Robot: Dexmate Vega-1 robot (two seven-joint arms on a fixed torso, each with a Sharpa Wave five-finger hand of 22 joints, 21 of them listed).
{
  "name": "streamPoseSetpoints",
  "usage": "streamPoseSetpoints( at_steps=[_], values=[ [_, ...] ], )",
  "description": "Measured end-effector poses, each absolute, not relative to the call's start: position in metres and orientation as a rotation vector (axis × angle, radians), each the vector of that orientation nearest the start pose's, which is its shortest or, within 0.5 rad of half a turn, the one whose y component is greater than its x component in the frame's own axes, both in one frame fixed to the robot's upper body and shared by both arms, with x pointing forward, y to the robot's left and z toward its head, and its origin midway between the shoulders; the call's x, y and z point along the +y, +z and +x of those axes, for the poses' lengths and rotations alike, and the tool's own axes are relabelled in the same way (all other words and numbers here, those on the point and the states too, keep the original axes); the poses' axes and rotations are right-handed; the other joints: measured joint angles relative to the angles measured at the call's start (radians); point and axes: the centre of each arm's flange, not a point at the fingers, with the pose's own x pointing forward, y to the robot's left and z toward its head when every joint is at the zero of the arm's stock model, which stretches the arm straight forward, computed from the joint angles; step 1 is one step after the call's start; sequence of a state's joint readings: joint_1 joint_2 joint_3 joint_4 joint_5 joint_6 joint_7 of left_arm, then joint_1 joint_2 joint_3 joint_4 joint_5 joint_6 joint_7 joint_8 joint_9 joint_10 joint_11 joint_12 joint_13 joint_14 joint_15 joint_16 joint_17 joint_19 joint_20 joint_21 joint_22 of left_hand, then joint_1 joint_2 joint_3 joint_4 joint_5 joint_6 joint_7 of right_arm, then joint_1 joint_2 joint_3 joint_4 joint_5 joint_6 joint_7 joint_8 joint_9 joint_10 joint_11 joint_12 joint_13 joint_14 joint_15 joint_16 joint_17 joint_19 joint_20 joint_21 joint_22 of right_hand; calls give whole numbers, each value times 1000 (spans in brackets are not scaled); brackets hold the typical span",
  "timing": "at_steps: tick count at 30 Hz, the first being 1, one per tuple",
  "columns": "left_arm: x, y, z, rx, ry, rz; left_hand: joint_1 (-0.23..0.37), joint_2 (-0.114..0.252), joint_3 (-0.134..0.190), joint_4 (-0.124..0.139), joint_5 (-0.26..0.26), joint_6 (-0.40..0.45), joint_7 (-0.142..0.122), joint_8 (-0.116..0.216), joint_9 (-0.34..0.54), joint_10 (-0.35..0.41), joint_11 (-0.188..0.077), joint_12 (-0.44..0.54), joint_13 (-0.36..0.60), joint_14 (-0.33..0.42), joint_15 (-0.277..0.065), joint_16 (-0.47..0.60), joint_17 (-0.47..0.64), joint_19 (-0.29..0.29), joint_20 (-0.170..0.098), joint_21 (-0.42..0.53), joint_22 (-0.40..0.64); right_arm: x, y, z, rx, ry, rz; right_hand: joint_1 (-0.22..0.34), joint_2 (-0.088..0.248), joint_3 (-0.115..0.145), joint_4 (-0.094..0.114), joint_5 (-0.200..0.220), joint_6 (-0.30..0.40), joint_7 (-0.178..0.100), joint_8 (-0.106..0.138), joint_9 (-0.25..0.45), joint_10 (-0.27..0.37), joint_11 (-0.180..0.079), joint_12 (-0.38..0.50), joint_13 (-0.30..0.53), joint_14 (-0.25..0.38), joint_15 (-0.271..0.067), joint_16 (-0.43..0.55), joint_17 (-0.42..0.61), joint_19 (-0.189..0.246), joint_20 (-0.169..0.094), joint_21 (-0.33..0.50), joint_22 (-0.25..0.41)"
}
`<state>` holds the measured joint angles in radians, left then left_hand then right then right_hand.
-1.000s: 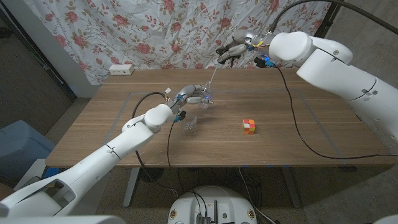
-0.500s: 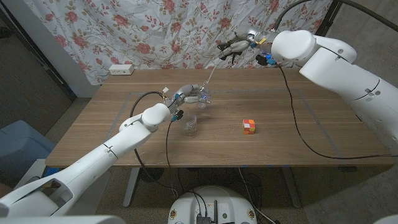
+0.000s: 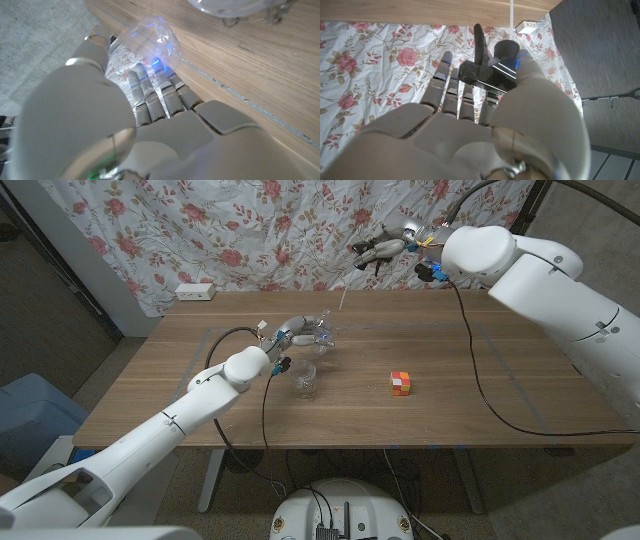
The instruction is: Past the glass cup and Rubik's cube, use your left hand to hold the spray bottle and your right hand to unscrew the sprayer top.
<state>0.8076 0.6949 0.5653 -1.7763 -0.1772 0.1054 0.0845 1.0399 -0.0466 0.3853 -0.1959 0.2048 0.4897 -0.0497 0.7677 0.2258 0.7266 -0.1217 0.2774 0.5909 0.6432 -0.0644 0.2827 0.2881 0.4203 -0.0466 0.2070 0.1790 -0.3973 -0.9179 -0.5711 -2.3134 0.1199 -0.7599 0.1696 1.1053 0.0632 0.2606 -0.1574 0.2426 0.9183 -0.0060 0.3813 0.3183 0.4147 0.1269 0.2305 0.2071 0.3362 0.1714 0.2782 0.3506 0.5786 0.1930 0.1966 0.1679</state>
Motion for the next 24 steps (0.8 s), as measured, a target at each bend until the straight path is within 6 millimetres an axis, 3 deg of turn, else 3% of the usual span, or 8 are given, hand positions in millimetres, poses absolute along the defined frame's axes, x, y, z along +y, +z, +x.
streamPoseSetpoints(
  at_steps=[11, 24],
  values=[
    [189, 16, 594, -602, -254, 637, 0, 0, 0, 0, 0, 0, 0, 0, 0, 0, 0, -1, 0, 0, 0, -6, -5, 0, 0, 0, 0, -166, 217, 458, -642, 163, -1068, 0, 0, 0, 0, 2, 0, 0, -1, 0, 5, -6, -6, 0, -4, -4, 0, 0, 6, -6, 0, 0],
    [206, 17, 598, -617, -217, 622, 0, 0, 0, 0, 0, 0, 0, 0, 0, -3, -3, -1, -1, -13, 5, -13, -5, -4, 4, 0, 0, -174, 213, 475, -585, 138, -1063, -5, 6, 0, 0, 2, 0, 0, -7, 3, 5, -6, -6, 0, -4, -4, 0, 0, 0, -11, -5, 0]
  ],
)
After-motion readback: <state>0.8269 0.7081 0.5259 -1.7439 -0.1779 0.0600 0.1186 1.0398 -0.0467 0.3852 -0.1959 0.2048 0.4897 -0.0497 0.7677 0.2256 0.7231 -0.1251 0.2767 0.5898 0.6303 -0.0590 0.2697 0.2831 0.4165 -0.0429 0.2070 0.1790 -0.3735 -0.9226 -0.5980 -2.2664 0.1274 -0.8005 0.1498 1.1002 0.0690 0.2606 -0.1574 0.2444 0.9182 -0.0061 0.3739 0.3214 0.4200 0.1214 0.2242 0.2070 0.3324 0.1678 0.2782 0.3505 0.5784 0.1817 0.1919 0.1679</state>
